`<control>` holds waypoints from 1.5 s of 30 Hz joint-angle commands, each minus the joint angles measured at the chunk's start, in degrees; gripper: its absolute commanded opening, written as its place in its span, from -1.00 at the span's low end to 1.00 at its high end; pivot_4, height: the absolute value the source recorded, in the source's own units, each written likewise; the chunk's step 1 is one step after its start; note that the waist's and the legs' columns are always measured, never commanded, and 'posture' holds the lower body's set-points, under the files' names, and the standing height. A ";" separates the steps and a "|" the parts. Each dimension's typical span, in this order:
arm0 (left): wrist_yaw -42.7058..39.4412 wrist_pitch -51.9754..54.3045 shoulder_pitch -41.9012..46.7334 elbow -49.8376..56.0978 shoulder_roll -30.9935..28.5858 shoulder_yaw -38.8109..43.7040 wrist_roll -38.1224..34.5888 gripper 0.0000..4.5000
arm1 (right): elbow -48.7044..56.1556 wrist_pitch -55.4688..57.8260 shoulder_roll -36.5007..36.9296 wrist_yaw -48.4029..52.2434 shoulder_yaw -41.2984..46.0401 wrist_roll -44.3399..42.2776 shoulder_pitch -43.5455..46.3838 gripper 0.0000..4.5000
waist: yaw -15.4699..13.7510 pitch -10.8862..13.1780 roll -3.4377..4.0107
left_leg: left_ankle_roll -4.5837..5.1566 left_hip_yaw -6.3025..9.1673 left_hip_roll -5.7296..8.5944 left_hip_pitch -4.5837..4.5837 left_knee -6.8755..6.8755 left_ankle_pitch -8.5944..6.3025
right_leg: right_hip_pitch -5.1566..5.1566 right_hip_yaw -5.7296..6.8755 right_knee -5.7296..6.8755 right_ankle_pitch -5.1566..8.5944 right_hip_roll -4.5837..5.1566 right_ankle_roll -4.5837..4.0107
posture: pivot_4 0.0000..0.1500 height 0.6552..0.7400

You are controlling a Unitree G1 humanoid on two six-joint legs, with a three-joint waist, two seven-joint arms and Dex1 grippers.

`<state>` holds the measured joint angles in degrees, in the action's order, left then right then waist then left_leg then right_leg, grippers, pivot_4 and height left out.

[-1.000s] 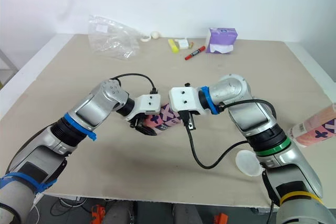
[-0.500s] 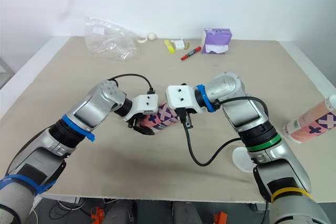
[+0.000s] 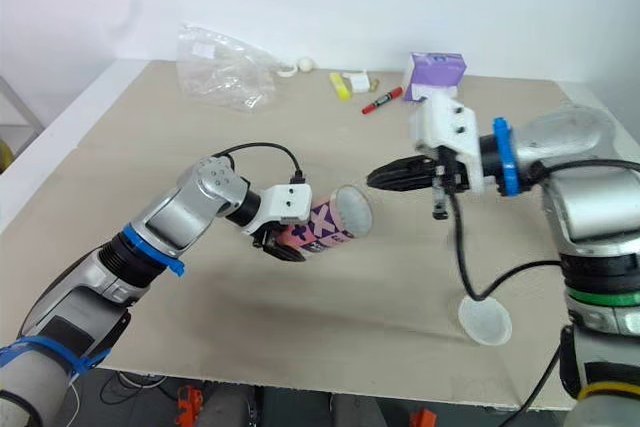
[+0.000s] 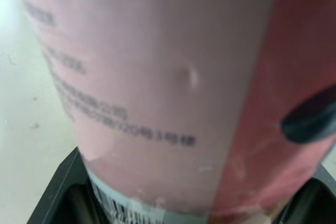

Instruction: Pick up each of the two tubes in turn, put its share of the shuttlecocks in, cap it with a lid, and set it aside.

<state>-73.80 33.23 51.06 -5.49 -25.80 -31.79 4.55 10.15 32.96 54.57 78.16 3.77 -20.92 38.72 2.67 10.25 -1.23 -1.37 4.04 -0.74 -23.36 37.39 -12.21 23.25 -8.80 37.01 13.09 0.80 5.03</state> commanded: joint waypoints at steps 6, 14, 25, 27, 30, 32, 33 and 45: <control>4.64 -10.96 -8.66 -0.86 6.65 8.85 -8.79 0.37 | 7.73 3.24 4.04 -5.48 14.45 -4.36 -19.80 -0.98 | -0.10 0.02 0.01 | 0.00 -0.17 0.09 -0.14 0.01 0.00 | 0.06 0.06 -0.01 0.08 0.25 0.17 | 1.00 1.00; 5.46 -23.88 -15.97 -4.74 14.78 12.11 -15.58 0.37 | 8.31 0.59 7.00 -5.85 17.23 -3.98 -29.99 -0.98 | 0.01 0.04 -0.02 | -0.07 -0.19 0.13 -0.31 -0.08 -0.13 | 0.20 0.07 -0.02 0.20 0.29 0.47 | 1.00 1.00; 9.26 -38.46 -18.53 -17.77 18.12 10.57 -10.97 0.37 | 2.45 -8.60 13.51 -2.66 16.56 1.83 -38.23 -0.98 | -0.01 0.06 -0.06 | -0.07 -0.21 0.19 -0.25 0.00 -0.13 | 0.10 0.07 -0.03 0.25 0.33 0.37 | 1.00 1.00; 9.61 -39.61 -18.49 -18.94 18.59 10.69 -10.81 0.37 | 1.23 -9.43 14.57 -2.08 16.27 2.41 -38.80 -0.98 | -0.01 0.05 -0.04 | -0.07 -0.21 0.19 -0.24 -0.01 -0.13 | 0.09 0.07 -0.03 0.24 0.33 0.40 | 1.00 1.00; 9.54 -40.83 -18.61 -19.89 19.25 10.88 -11.19 0.37 | -1.28 -10.70 16.55 -0.80 15.04 3.94 -39.52 -0.63 | 0.00 0.05 -0.04 | -0.07 -0.22 0.19 -0.19 -0.01 -0.13 | 0.06 0.07 -0.03 0.26 0.33 0.36 | 1.00 1.00; 9.03 -41.08 -18.63 -20.10 19.38 10.90 -11.66 0.37 | -2.33 -11.28 17.32 -0.02 13.64 4.64 -40.00 -0.26 | 0.00 0.05 -0.05 | -0.07 -0.22 0.19 -0.16 -0.01 -0.13 | 0.03 0.07 -0.03 0.27 0.33 0.33 | 1.00 1.00; 8.94 -41.13 -18.62 -20.18 19.36 10.90 -11.74 0.37 | -2.73 -11.50 17.52 0.20 12.94 4.98 -40.13 0.00 | 0.01 0.05 -0.05 | -0.07 -0.22 0.19 -0.14 0.00 -0.12 | 0.00 0.06 -0.03 0.28 0.33 0.32 | 1.00 1.00; 7.41 -36.67 -20.57 -17.48 18.76 11.25 -13.98 0.37 | -7.05 -13.19 17.11 -0.29 7.24 8.42 -40.58 0.96 | 0.02 0.02 0.01 | -0.08 -0.23 0.18 -0.08 -0.04 -0.13 | -0.01 0.07 -0.02 0.26 0.32 0.36 | 1.00 1.00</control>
<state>-65.73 -5.09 31.57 -24.12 -7.20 -20.28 -8.88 3.13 20.55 71.02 77.86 10.98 -12.90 -1.78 2.70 10.28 -1.23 -1.45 3.80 -0.56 -23.44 37.34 -12.34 23.25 -8.74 36.98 13.35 1.11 5.40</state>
